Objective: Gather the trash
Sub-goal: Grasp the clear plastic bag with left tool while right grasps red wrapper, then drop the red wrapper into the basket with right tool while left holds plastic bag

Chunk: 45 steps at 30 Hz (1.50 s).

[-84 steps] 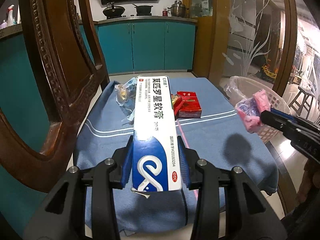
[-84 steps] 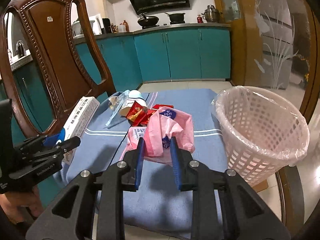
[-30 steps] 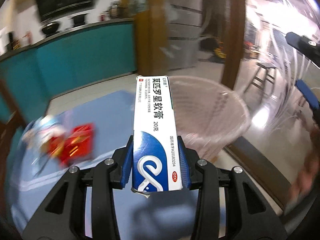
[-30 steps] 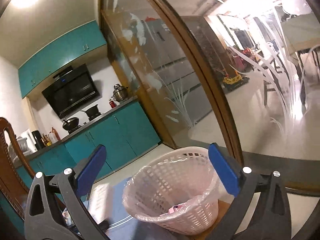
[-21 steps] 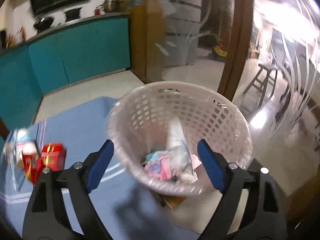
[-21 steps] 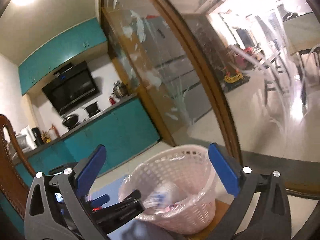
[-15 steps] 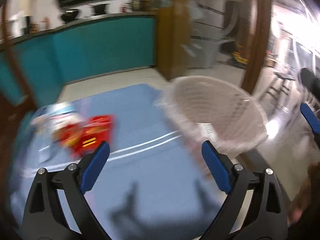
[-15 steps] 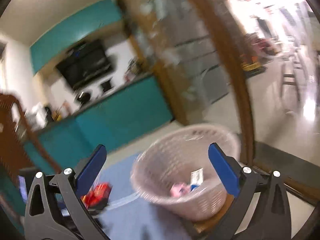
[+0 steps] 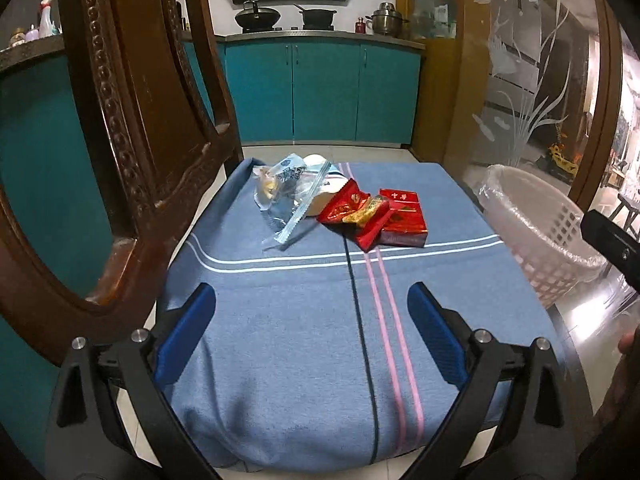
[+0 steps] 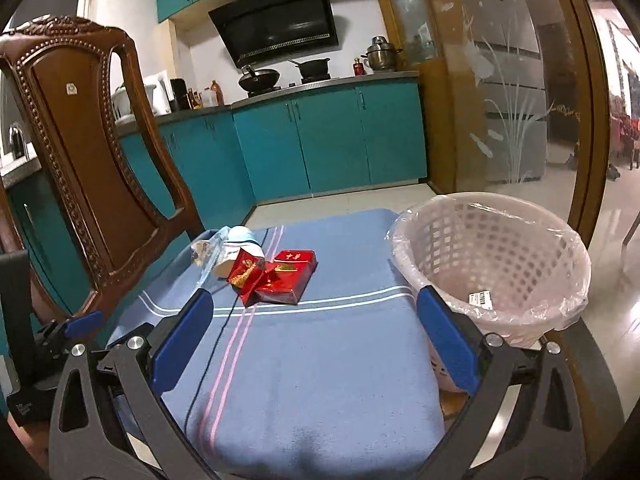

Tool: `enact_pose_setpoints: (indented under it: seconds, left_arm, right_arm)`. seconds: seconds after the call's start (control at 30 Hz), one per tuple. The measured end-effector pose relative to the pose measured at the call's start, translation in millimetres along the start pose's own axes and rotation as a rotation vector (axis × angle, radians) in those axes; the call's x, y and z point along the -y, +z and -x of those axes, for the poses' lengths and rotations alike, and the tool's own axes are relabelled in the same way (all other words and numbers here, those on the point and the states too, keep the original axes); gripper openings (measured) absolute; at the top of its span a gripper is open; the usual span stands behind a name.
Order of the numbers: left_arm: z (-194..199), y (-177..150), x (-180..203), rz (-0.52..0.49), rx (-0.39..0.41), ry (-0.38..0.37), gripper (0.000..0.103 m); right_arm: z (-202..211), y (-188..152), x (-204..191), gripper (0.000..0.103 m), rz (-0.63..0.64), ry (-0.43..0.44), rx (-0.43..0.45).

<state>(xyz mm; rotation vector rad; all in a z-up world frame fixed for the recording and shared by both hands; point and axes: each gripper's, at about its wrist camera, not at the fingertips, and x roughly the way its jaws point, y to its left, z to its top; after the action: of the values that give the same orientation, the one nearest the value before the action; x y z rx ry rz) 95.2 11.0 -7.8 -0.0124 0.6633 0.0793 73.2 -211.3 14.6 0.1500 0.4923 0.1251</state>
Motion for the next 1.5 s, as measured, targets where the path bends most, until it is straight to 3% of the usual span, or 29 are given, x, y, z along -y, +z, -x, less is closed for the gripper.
enact_pose_setpoints:
  seconds: [0.2, 0.3, 0.37, 0.63, 0.67, 0.7, 0.73, 0.9, 1.13, 1.27, 1.33, 1.43, 1.47, 1.5]
  left_arm:
    - [-7.0, 2.0, -0.5, -0.038, 0.003, 0.007, 0.096]
    - [-26.3, 9.8, 5.0, -0.154, 0.01, 0.109, 0.093]
    - [-51.1, 15.9, 13.4, -0.266, -0.013, 0.167, 0.087]
    - [-159.1, 43.0, 28.6, -0.388, -0.153, 0.195, 0.069]
    - [-168.2, 44.2, 27.9, -0.382, -0.169, 0.187, 0.059]
    - [-178.3, 44.8, 25.0, -0.363, -0.197, 0.162, 0.032]
    - [-181.6, 45.0, 21.9, -0.336, -0.212, 0.147, 0.012]
    - [-147.4, 51.0, 0.0, -0.207, -0.185, 0.047, 0.008]
    - [-30.2, 55.0, -41.1, 0.03, 0.024, -0.15, 0.008]
    - [5.3, 43.6, -47.4, 0.091, 0.072, -0.178, 0.008]
    - [12.3, 36.6, -46.5, 0.095, 0.072, -0.186, 0.008]
    - [13.8, 29.6, -42.6, 0.079, 0.065, -0.18, 0.008]
    - [12.2, 28.5, -41.3, 0.076, 0.06, -0.178, 0.008]
    - [11.6, 27.9, -40.0, 0.074, 0.056, -0.177, 0.008]
  right_arm:
    - [-3.2, -1.8, 0.3, 0.099, -0.015, -0.019, -0.011]
    - [-5.8, -2.2, -0.6, 0.099, -0.009, -0.019, -0.017]
    - [-10.2, -2.5, -2.9, 0.099, -0.004, -0.019, -0.026]
    - [-33.9, -3.4, -11.1, 0.099, -0.029, -0.006, -0.085]
    - [-37.8, -4.0, -14.2, 0.099, -0.021, -0.008, -0.091]
    - [-41.2, -5.5, -16.1, 0.099, -0.015, -0.007, -0.099]
    - [-45.7, -6.4, -18.3, 0.099, -0.011, -0.003, -0.11]
    - [-77.6, -1.6, -26.6, 0.097, -0.009, 0.028, -0.143]
    - [-140.7, 13.6, -48.6, 0.085, 0.008, 0.083, -0.178]
    - [-183.6, 11.8, -67.8, 0.077, 0.064, 0.07, -0.246]
    - [-201.2, 10.3, -74.5, 0.072, 0.083, 0.059, -0.277]
    - [-226.8, 8.6, -85.4, 0.047, 0.13, 0.042, -0.322]
    - [-228.5, 9.2, -88.7, 0.032, 0.148, 0.04, -0.322]
    - [-225.0, 11.3, -91.7, 0.007, 0.17, 0.043, -0.311]
